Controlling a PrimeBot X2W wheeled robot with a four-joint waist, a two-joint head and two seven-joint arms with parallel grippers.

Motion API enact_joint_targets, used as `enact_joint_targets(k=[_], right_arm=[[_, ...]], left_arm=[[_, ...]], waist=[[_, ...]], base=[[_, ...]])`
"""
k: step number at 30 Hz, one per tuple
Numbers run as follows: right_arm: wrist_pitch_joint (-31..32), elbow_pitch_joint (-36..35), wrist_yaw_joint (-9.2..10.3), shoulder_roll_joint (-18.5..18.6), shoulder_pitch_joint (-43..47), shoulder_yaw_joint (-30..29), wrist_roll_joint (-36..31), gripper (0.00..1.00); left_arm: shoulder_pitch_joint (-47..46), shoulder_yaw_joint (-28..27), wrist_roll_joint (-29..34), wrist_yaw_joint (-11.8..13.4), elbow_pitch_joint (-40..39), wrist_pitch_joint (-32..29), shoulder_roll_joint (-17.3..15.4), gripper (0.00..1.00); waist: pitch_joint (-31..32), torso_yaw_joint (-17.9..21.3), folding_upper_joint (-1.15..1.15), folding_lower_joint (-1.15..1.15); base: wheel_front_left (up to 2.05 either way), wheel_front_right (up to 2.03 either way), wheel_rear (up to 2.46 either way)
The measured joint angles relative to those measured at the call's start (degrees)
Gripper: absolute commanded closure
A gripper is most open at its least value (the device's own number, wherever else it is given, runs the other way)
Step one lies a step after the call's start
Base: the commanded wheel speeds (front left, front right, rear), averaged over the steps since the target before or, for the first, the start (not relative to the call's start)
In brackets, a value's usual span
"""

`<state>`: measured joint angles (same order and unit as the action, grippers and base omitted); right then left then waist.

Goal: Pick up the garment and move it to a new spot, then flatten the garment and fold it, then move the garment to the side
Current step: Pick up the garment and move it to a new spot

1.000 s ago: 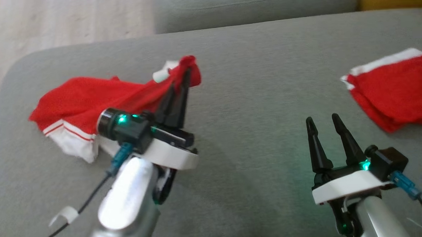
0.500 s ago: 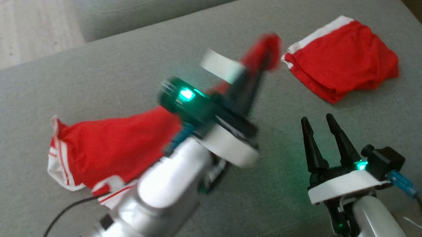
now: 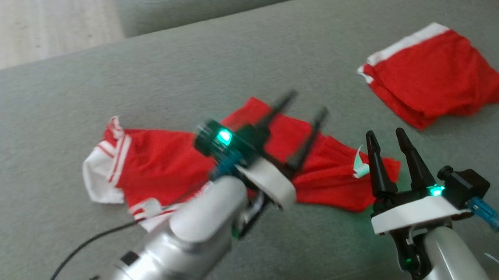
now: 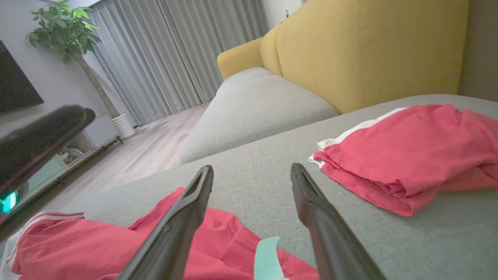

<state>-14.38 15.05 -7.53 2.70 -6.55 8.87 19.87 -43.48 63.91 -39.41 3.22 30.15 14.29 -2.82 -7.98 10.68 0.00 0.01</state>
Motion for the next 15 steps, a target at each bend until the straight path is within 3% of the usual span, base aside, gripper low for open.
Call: enact_joint_targets(k=[3, 7, 12, 15], right_arm=[[0.00, -0.11, 0.00, 0.01, 0.09, -0.75, -0.30, 0.00], [0.00, -0.62, 0.00, -0.01, 0.24, -2.58, -1.34, 0.00], [0.00, -1.33, 0.00, -0.01, 0.52, -5.28, -2.48, 0.00], [0.00, -1.35, 0.00, -0.02, 1.67, -5.66, -3.26, 0.00]], left_arm=[[-0.01, -6.65, 1.43, 1.38, -1.11, 0.21, -0.49, 0.00], [2.77, -15.14, 4.75, 1.90, -6.19, 0.42, -4.07, 0.00], [14.16, -22.91, 7.49, 2.81, -10.66, 0.42, -9.79, 0.00], [21.73, -25.59, 8.24, 2.82, -12.56, 0.42, -11.35, 0.00]], waist=[[0.92, -2.19, 0.00, 0.00], [2.21, -5.29, 0.00, -0.01], [3.91, -8.86, 0.00, -0.01], [4.93, -10.71, 0.00, -0.01]], base=[[0.00, 0.00, 0.00], [0.00, 0.00, 0.00], [0.00, 0.00, 0.00], [0.00, 0.00, 0.00]])
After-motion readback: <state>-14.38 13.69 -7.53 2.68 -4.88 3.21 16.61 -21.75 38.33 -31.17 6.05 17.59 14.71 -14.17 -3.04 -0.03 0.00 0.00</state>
